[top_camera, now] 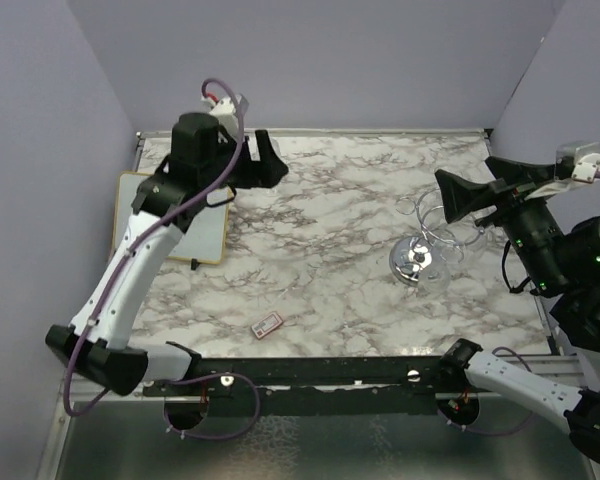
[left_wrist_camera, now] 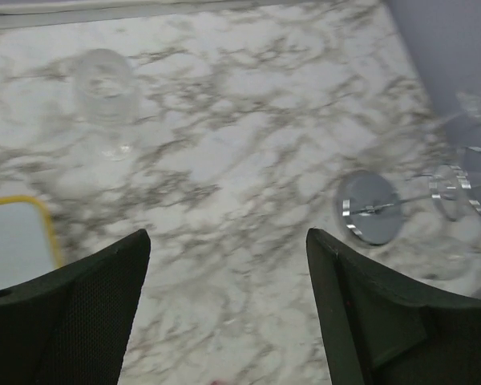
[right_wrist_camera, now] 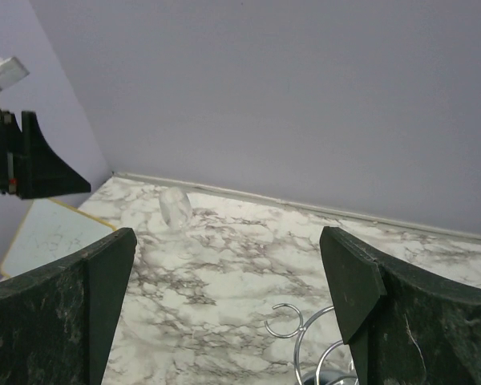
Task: Take the wine glass off the wine glass rack
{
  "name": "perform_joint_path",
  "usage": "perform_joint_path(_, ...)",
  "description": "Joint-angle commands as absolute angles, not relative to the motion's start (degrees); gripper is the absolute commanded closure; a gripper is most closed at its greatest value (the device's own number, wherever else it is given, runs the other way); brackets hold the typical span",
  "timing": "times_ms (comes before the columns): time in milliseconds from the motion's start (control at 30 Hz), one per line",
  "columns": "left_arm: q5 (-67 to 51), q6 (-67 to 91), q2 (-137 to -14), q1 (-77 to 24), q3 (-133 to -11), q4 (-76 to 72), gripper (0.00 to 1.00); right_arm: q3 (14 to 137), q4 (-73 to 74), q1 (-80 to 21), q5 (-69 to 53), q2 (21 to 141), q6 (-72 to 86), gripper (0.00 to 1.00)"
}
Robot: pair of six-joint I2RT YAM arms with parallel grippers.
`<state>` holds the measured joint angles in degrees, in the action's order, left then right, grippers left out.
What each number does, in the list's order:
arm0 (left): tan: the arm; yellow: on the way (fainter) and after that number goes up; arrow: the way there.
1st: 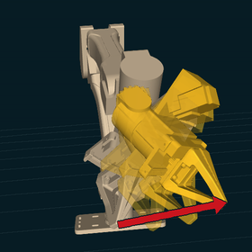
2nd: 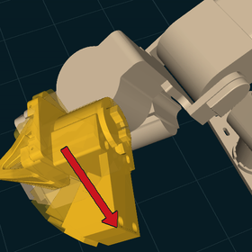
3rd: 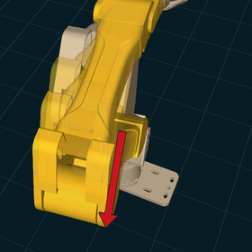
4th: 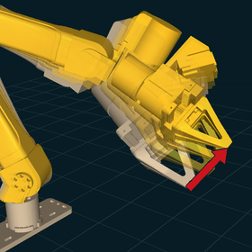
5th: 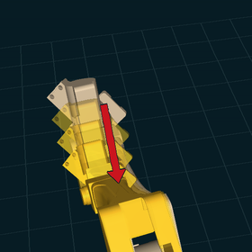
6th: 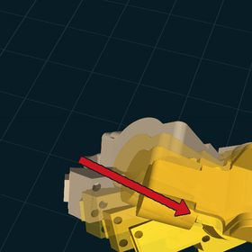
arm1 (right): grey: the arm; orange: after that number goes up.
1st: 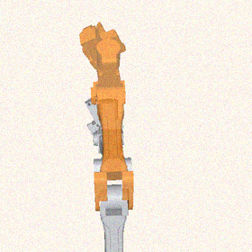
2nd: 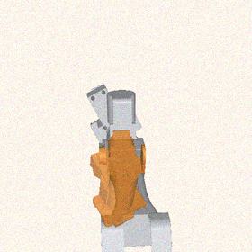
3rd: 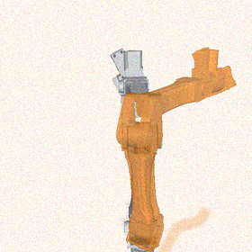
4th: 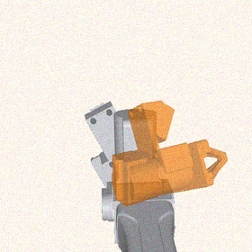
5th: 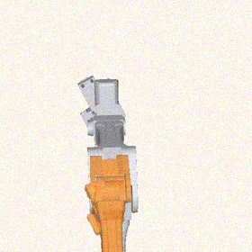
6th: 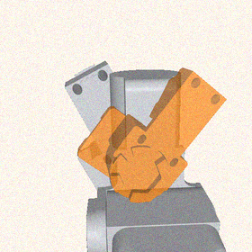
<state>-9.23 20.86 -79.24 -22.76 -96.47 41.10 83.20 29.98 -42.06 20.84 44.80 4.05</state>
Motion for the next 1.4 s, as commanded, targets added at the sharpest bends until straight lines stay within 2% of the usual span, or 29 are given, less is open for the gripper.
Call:
perform_joint_path(0, -27.25, 42.48, -70.55, -29.69, -71.01, 7.78, 0.17, 80.68, 31.46, -42.28, 18.66, 42.61, 9.08, 0.0)
perform_joint_path(200, -20.77, 58.61, -68.93, -45.15, -55.33, -16.98, 0.14, 79.15, 29.53, -42.28, 17.8, 40.81, 11.44, 0.0)
perform_joint_path(333, -14.82, 61.84, -73.32, -53.33, -55.18, -20.61, 0.15, 78.54, 29.4, -42.28, 19.44, 40.37, 13.99, 0.0)
perform_joint_path(467, -12.42, 67.37, -80.3, -58.01, -57.32, -24.21, 0.22, 77.25, 27.96, -42.28, 20.5, 39.14, 16.24, 0.0)
perform_joint_path(633, -10.7, 73.17, -87.79, -59.54, -60.81, -26.54, 0.33, 76.2, 25.69, -42.23, 20.62, 36.93, 17.06, 0.0)
perform_joint_path(833, -9.88, 78.04, -95.91, -60.75, -64.8, -26.54, 0.39, 76.05, 24.28, -42.26, 21.88, 35.14, 16.72, 0.01)
perform_joint_path(933, -11.7, 77.73, -100.35, -61.2, -68.09, -26.58, 0.48, 75.85, 23.99, -42.27, 22.28, 34.52, 16.67, 0.01)
perform_joint_path(1100, -11.52, 74.23, -101.67, -61.7, -71.55, -26.53, 0.45, 75.59, 23.97, -42.28, 22.29, 33.52, 16.45, 0.01)
perform_joint_path(1367, -8.93, 74.56, -100.89, -61.87, -70.51, -26.54, 0.45, 75.04, 23.31, -42.26, 22.85, 32.7, 16.18, 0.01)
